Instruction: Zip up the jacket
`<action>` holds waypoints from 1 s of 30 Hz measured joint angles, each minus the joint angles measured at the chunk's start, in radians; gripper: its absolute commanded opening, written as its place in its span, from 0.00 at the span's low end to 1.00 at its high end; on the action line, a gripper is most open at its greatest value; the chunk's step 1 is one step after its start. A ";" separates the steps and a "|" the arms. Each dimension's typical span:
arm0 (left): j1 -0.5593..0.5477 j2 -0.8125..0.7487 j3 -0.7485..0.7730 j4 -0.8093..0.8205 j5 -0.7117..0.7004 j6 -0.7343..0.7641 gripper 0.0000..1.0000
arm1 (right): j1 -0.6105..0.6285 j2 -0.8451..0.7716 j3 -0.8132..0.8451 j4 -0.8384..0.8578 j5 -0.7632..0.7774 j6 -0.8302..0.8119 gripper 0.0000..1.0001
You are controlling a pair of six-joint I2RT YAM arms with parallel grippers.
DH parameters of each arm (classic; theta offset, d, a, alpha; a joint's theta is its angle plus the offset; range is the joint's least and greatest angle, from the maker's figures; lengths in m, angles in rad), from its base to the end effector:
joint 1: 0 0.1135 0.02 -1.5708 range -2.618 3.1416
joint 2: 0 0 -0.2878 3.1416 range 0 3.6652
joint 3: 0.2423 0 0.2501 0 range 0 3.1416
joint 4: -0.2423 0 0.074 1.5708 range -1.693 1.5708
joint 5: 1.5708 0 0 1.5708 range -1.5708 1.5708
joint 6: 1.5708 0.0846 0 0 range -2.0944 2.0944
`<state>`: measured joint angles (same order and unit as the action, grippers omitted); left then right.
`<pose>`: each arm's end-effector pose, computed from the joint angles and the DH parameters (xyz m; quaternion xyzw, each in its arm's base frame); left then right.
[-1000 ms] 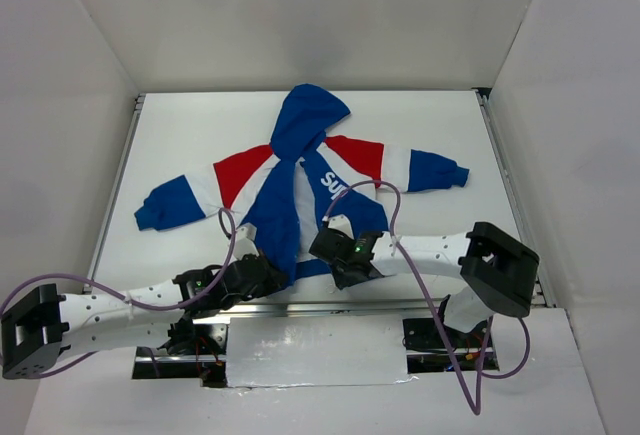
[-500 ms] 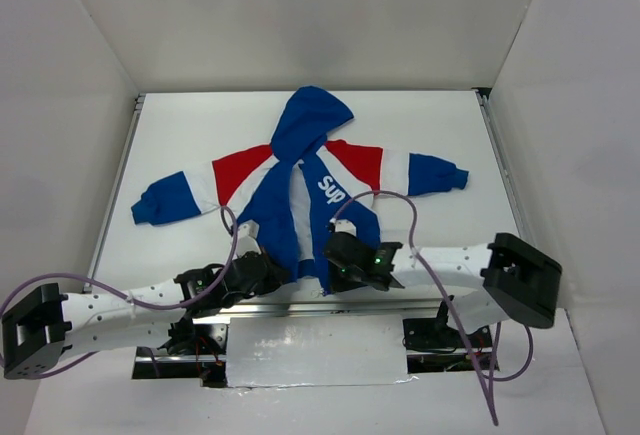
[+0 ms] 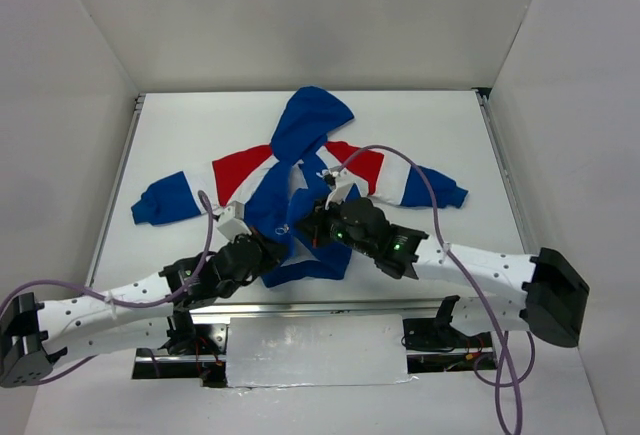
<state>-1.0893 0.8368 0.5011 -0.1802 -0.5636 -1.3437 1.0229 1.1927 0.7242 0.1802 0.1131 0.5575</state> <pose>0.1340 -0.1588 0.2321 -0.2441 0.8056 -0.3701 0.3931 0.1691 0.2588 0.2799 -0.1516 0.7863 0.3925 0.4525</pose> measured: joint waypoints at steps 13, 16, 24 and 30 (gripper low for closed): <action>0.002 -0.075 0.017 -0.161 -0.112 0.014 0.00 | 0.000 -0.058 -0.301 0.278 0.148 -0.040 0.00; 0.002 -0.100 0.017 -0.147 -0.116 0.054 0.00 | 0.000 -0.129 -0.396 0.440 0.142 -0.042 0.00; 0.002 -0.138 -0.015 0.061 -0.074 0.195 0.00 | 0.000 -0.167 -0.478 0.541 0.067 0.002 0.00; 0.002 -0.107 -0.031 0.198 -0.021 0.255 0.00 | 0.000 -0.156 -0.477 0.563 -0.005 0.090 0.00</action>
<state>-1.0870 0.7300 0.4706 0.0174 -0.5846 -1.0885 1.0233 1.0367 0.2470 0.7437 0.1081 0.6479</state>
